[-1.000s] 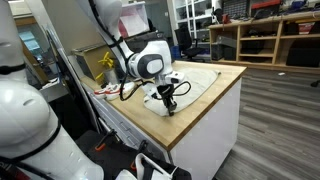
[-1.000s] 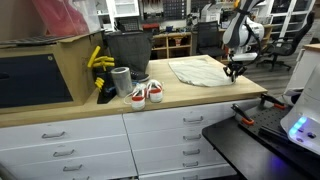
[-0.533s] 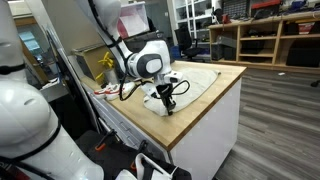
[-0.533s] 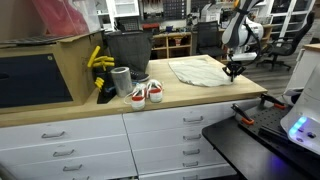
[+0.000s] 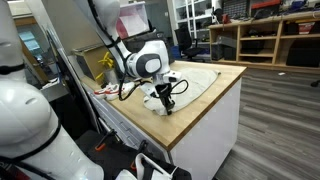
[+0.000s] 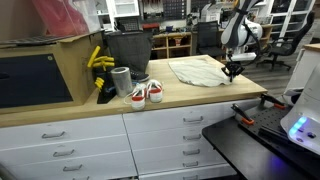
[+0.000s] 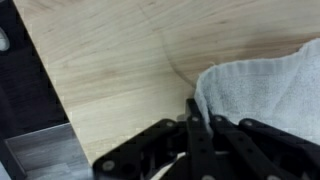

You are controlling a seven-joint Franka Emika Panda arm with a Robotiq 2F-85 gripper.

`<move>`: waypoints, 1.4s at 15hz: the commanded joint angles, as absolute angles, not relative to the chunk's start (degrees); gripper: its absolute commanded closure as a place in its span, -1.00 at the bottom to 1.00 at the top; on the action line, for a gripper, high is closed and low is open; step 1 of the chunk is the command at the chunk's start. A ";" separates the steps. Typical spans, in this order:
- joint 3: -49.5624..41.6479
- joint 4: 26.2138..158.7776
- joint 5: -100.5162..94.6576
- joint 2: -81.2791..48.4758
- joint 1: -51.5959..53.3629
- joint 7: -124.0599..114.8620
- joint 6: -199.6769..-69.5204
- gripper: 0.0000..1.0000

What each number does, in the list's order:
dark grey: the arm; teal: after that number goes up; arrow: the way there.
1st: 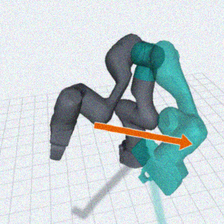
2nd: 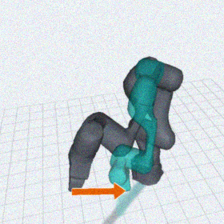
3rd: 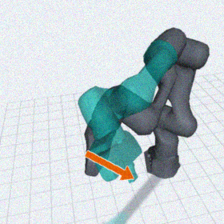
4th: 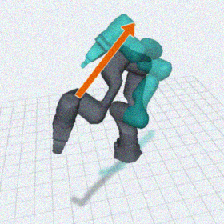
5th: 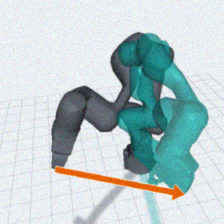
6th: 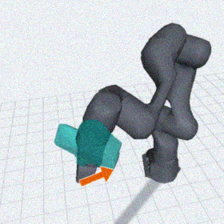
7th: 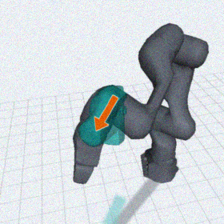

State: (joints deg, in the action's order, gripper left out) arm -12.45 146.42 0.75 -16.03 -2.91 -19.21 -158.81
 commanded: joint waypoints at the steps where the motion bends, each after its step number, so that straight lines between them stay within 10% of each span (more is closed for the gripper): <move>1: -12.89 148.01 -0.43 -14.19 -1.98 -19.49 -158.82 0.99; 21: -12.63 140.03 -2.80 -13.18 0.59 -25.69 -148.94 0.99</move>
State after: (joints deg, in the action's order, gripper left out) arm -13.02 141.99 -2.36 -14.68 0.07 -23.17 -152.63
